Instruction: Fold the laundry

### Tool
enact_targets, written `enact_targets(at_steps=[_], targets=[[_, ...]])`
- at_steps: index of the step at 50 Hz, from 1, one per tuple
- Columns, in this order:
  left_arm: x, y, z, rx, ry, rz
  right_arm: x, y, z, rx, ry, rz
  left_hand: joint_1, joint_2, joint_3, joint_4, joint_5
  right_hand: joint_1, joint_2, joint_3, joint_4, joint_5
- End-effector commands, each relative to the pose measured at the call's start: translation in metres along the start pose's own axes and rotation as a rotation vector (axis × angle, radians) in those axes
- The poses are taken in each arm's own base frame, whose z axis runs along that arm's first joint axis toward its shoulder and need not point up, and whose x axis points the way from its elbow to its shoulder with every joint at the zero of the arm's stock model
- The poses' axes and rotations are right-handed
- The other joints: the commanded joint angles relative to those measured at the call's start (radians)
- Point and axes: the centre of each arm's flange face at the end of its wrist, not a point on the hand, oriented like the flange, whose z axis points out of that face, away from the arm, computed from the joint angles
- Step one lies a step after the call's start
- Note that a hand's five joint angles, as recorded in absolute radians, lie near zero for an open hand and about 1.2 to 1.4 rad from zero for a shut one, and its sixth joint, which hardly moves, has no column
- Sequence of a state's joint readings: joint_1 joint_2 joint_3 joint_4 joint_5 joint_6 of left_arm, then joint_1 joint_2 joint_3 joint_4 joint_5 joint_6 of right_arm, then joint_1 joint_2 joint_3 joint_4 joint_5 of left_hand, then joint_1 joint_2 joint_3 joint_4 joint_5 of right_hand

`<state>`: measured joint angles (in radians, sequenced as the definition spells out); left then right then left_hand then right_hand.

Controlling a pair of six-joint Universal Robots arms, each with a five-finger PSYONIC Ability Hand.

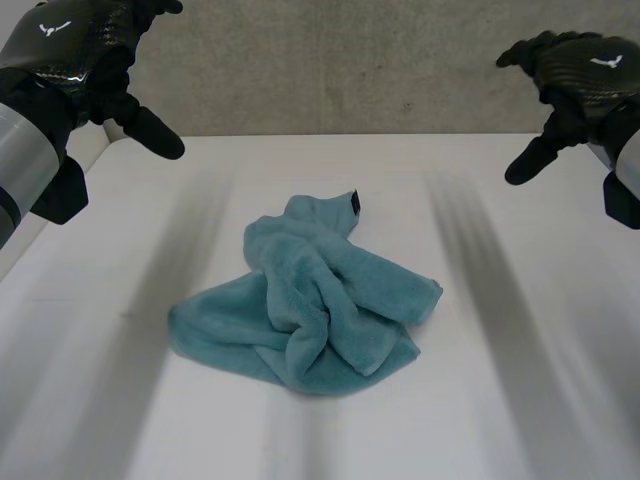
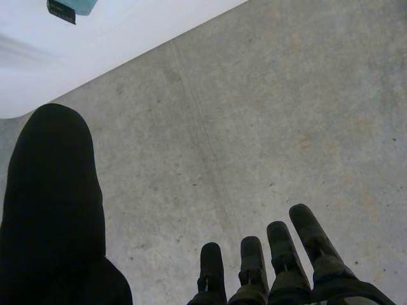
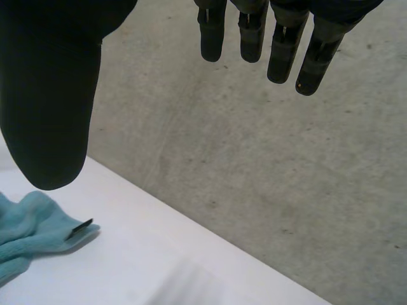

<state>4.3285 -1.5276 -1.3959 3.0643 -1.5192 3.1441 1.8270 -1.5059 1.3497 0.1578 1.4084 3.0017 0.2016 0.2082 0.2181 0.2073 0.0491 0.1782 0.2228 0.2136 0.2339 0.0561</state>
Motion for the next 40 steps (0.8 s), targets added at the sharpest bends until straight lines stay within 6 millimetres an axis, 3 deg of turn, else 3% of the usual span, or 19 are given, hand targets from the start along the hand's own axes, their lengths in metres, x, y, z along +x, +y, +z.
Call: enact_targets(at_steps=[1,5,7,8,9,10,13,14,21,25,29,33,34,35,36,37,38,39,40], targets=[[-0.007,0.012,-0.002,-0.105,-0.025,-0.001,-0.009,0.018,0.01,-0.048,-0.096,-0.058,0.024,0.017,0.007,0.018,0.002,-0.004,-0.048,-0.039,-0.059,-0.056],[-0.016,0.036,-0.001,-0.219,-0.056,-0.009,-0.024,0.026,0.01,-0.053,-0.195,-0.149,0.024,0.017,0.007,0.018,0.002,0.021,-0.024,-0.014,-0.035,-0.031],[-0.022,0.071,-0.004,-0.353,-0.08,-0.017,-0.034,0.03,0.01,-0.055,-0.247,-0.172,0.03,0.023,0.013,0.024,0.007,0.027,-0.017,-0.008,-0.029,-0.025],[-0.022,0.071,-0.004,-0.354,-0.08,-0.017,-0.045,0.035,0.011,-0.054,-0.3,-0.19,0.03,0.023,0.013,0.024,0.007,0.027,-0.017,-0.008,-0.029,-0.025],[-0.027,0.087,-0.006,-0.405,-0.093,-0.025,-0.056,0.041,0.014,-0.057,-0.351,-0.205,0.03,0.023,0.013,0.024,0.007,0.021,-0.023,-0.014,-0.034,-0.031],[-0.035,0.102,-0.007,-0.449,-0.118,-0.036,-0.056,0.041,0.014,-0.057,-0.352,-0.205,0.03,0.023,0.013,0.024,0.007,0.021,-0.023,-0.014,-0.034,-0.031],[-0.043,0.115,-0.007,-0.48,-0.142,-0.047,-0.072,0.051,0.02,-0.06,-0.431,-0.229,0.038,0.032,0.022,0.033,0.016,0.021,-0.023,-0.014,-0.034,-0.031],[-0.047,0.129,-0.006,-0.513,-0.154,-0.057,-0.079,0.054,0.024,-0.052,-0.464,-0.241,0.044,0.038,0.028,0.038,0.022,0.027,-0.018,-0.008,-0.029,-0.025],[-0.042,0.186,-0.004,-0.636,-0.137,-0.13,-0.108,0.084,0.043,-0.103,-0.544,-0.235,0.044,0.038,0.028,0.039,0.022,0.027,-0.017,-0.008,-0.029,-0.025],[-0.036,0.199,-0.003,-0.668,-0.112,-0.188,-0.122,0.112,0.051,-0.177,-0.558,-0.231,0.047,0.04,0.031,0.041,0.025,0.03,-0.015,-0.005,-0.026,-0.022],[-0.028,0.211,-0.001,-0.689,-0.08,-0.225,-0.124,0.129,0.054,-0.225,-0.527,-0.238,0.103,0.096,0.086,0.097,0.081,0.039,-0.006,0.004,-0.017,-0.014],[-0.02,0.221,0.006,-0.669,-0.05,-0.227,-0.129,0.145,0.057,-0.273,-0.487,-0.255,0.307,0.301,0.291,0.302,0.285,0.124,0.079,0.088,0.068,0.071],[-0.019,0.222,0.008,-0.653,-0.047,-0.224,-0.128,0.15,0.059,-0.286,-0.472,-0.26,0.428,0.421,0.411,0.422,0.406,0.272,0.228,0.237,0.217,0.22],[-0.019,0.222,0.008,-0.652,-0.047,-0.224,-0.128,0.15,0.059,-0.286,-0.472,-0.26,0.429,0.422,0.412,0.423,0.407,0.274,0.229,0.238,0.218,0.221],[-0.019,0.222,0.01,-0.635,-0.044,-0.223,-0.127,0.153,0.06,-0.297,-0.462,-0.262,0.586,0.579,0.569,0.58,0.564,0.518,0.473,0.483,0.462,0.465],[-0.019,0.222,0.01,-0.634,-0.044,-0.223,-0.127,0.154,0.06,-0.3,-0.455,-0.264,0.587,0.581,0.571,0.582,0.565,0.721,0.676,0.686,0.665,0.668],[-0.018,0.221,0.013,-0.612,-0.039,-0.219,-0.127,0.154,0.06,-0.3,-0.455,-0.264,0.762,0.755,0.745,0.756,0.74,0.723,0.678,0.688,0.667,0.671],[-0.017,0.221,0.015,-0.588,-0.032,-0.21,-0.125,0.154,0.06,-0.305,-0.448,-0.266,0.897,0.891,0.881,0.892,0.875,0.993,0.949,0.958,0.938,0.941],[-0.017,0.221,0.015,-0.588,-0.032,-0.21,-0.125,0.154,0.06,-0.305,-0.448,-0.266,0.899,0.892,0.882,0.893,0.876,0.996,0.951,0.961,0.94,0.944]])
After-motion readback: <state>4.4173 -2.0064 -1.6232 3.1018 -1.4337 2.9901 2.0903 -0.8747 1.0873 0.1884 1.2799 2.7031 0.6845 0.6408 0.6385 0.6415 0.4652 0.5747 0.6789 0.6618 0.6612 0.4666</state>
